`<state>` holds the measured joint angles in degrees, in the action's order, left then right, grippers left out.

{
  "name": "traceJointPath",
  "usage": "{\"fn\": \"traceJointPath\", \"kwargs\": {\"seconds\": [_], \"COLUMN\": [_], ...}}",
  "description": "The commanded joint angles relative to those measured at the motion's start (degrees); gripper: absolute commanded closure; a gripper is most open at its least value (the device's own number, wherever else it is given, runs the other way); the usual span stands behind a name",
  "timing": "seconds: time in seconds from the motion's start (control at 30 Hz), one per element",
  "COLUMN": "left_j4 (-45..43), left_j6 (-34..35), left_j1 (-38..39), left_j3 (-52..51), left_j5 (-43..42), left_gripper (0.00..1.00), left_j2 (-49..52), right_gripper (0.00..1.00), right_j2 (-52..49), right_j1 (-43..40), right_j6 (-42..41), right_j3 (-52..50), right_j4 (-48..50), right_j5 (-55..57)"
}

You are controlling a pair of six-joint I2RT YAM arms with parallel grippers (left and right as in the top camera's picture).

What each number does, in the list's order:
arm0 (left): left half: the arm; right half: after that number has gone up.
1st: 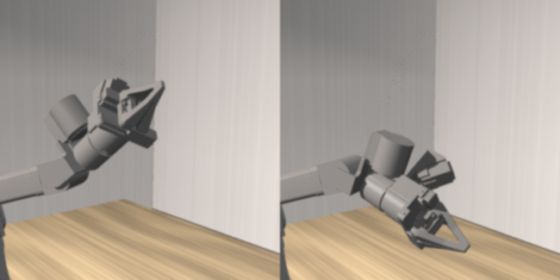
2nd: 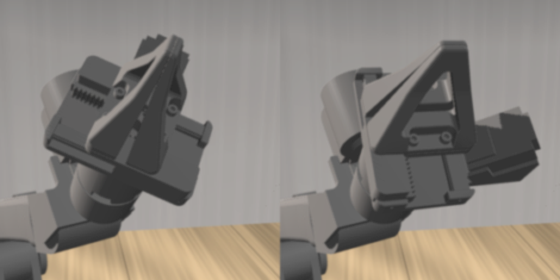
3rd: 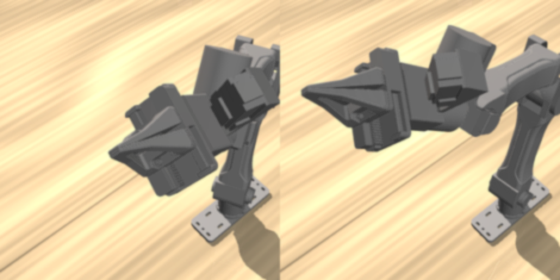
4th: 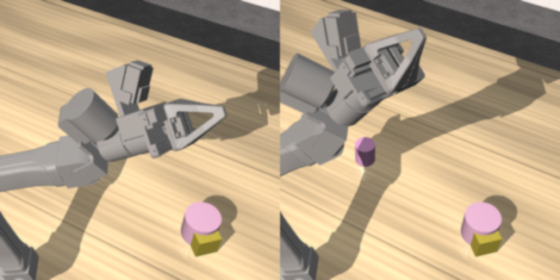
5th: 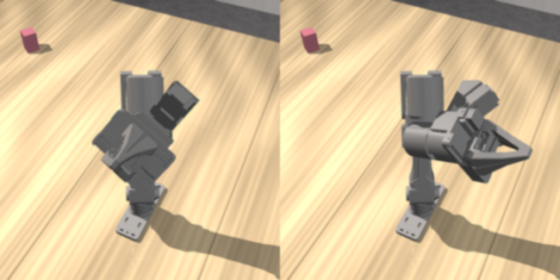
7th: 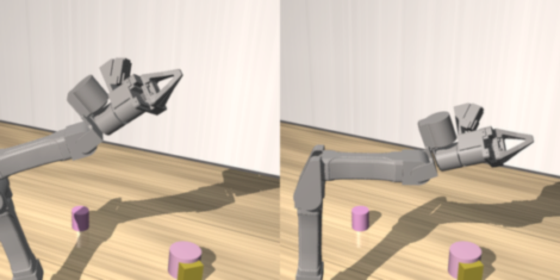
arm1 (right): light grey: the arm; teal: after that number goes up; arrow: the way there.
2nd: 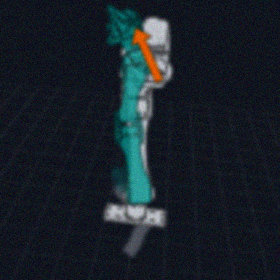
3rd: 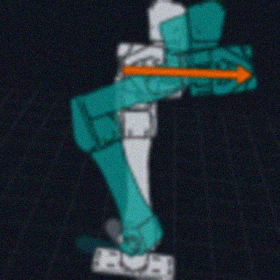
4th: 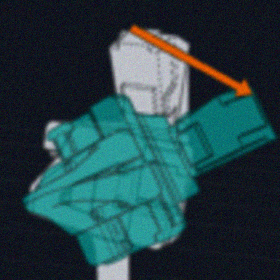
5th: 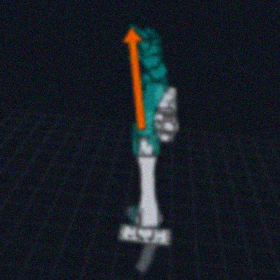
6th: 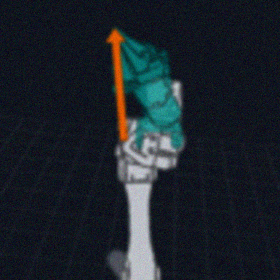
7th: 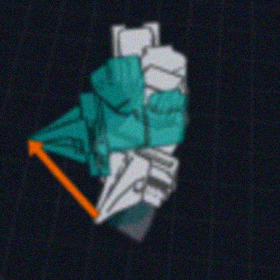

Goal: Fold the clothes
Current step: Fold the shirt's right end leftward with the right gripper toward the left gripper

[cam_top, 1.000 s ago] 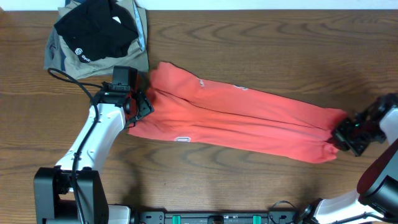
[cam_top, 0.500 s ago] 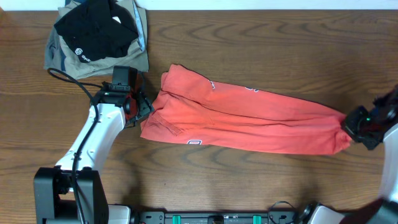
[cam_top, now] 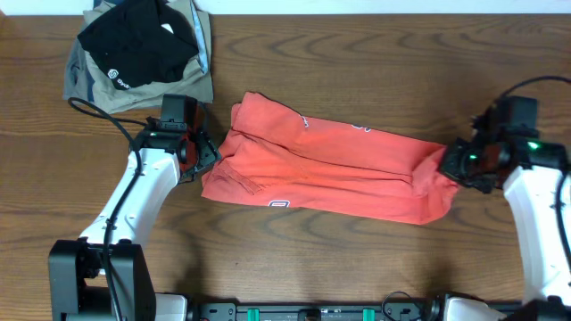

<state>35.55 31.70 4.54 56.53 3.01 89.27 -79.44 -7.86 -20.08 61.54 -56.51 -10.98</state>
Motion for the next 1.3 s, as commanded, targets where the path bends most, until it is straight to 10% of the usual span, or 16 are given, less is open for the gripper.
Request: {"fn": "traceJointPath", "kwargs": {"seconds": [0.0,0.7,0.83,1.27], "left_j4": [0.00,0.02,0.00,0.00], "left_j6": [0.11,0.11,0.11,0.11], "left_j1": [-0.35,-0.35,-0.35,-0.35], "left_j3": [-1.18,-1.18,-1.18,-1.18], "left_j5": [0.68,0.68,0.68,0.68], "left_gripper": [0.20,0.19,0.19,0.19], "left_j2": [0.74,0.74,0.74,0.74], "right_gripper": [0.99,0.98,0.63,0.54], "right_j2": [-2.47,-12.81,-12.81,-12.59], "right_j1": [3.63,19.80,21.38,17.99], "right_j6": [-2.21,-4.13,-4.15,-4.11], "right_j3": [-0.28,-0.28,-0.28,6.88], "right_j4": [0.70,4.85,4.85,-5.09], "right_j5": [-0.39,-0.42,-0.44,3.98]}}
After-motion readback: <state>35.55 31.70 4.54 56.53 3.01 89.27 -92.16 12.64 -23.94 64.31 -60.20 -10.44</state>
